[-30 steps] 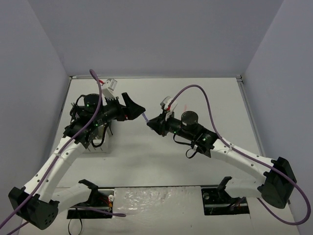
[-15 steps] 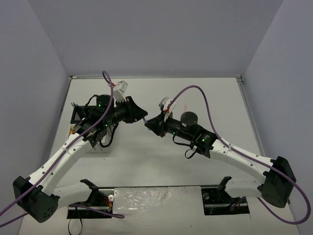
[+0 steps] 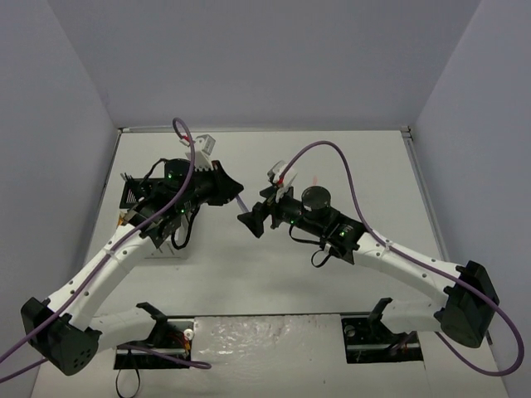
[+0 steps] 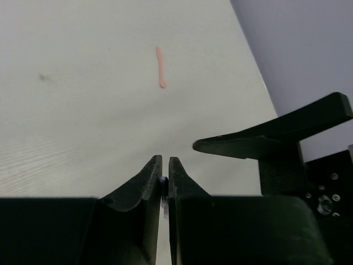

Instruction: Organize the makeup

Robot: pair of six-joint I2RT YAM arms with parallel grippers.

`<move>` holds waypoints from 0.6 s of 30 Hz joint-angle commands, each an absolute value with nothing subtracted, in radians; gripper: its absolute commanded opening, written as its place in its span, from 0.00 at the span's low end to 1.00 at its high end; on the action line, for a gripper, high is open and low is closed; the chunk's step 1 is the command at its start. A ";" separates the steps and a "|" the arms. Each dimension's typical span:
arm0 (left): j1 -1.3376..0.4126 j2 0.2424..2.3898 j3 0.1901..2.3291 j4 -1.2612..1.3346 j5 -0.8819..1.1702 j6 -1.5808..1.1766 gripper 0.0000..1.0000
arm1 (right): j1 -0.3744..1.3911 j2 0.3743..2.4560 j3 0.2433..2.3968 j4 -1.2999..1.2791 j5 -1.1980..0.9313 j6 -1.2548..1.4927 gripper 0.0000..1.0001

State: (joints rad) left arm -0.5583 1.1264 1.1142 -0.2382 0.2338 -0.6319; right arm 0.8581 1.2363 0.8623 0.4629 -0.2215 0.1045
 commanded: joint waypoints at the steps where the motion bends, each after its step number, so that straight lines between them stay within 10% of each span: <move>1: -0.529 1.137 1.259 -0.316 -0.056 -0.406 0.00 | 0.848 1.222 0.954 0.395 -0.065 0.087 1.00; 18: -0.086 1.387 1.270 -0.158 -0.153 -0.261 0.00 | 0.675 1.174 0.836 0.302 0.160 0.186 1.00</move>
State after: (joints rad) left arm -0.1163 1.3575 1.2801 -0.2871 -0.1483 -0.3005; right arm 0.7169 1.2003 0.8455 0.2734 0.1065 0.1515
